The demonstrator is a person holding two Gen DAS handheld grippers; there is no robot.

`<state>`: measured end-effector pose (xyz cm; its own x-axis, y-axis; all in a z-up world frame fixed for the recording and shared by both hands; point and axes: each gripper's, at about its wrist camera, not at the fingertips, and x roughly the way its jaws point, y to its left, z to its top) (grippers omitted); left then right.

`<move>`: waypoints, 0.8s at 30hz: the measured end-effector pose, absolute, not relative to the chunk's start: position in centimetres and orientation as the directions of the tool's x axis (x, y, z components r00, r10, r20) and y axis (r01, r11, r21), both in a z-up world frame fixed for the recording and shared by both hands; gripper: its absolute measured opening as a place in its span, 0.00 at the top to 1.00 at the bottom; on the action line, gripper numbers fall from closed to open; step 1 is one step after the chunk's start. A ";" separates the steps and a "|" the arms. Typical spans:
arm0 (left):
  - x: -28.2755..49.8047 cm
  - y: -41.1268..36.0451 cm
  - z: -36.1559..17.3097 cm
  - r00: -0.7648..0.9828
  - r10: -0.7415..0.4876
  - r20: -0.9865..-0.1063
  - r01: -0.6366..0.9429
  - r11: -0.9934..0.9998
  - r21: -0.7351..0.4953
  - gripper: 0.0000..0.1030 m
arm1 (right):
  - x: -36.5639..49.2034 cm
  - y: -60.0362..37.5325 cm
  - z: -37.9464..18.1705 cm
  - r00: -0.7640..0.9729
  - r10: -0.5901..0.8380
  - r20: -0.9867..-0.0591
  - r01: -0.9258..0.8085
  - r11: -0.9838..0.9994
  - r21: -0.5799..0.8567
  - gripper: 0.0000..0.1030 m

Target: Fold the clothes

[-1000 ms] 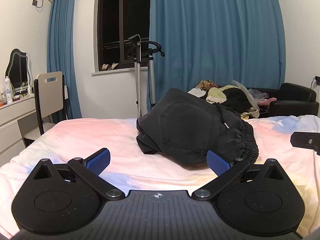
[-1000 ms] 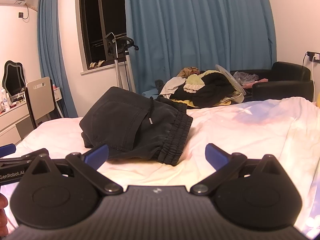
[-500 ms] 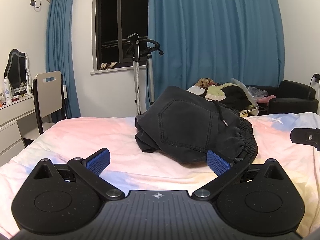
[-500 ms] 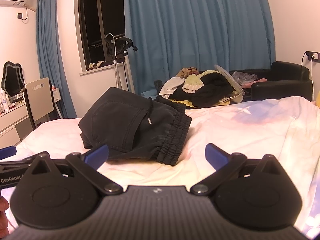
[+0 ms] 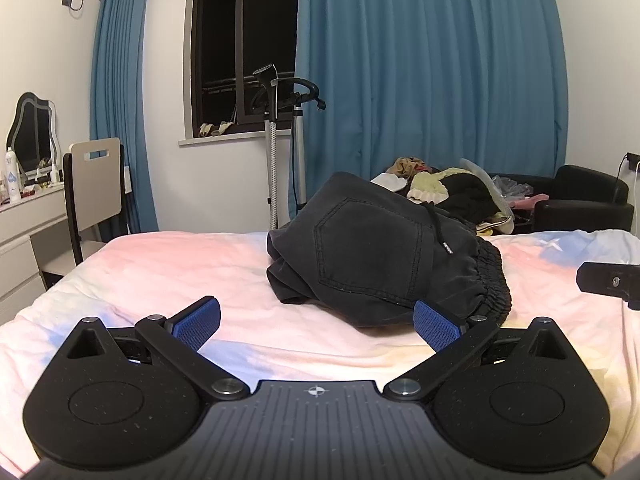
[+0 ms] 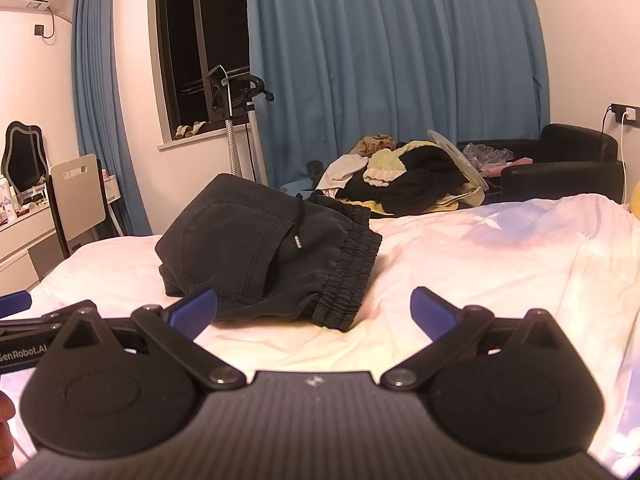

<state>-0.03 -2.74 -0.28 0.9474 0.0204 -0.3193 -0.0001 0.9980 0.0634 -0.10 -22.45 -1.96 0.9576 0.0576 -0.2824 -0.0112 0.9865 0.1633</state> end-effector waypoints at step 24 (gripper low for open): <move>6.6 -14.4 -6.0 0.887 -0.207 -0.412 0.410 0.763 0.500 0.00 | 1.0 -28.7 -1.6 0.951 0.005 -0.308 0.098 0.943 0.317 0.00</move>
<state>6.56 -14.42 -6.04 0.8873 -0.2066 -0.4124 0.4100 0.7628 0.5000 1.05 -28.69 -1.61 0.9512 0.0051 -0.3084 0.0978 0.9433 0.3173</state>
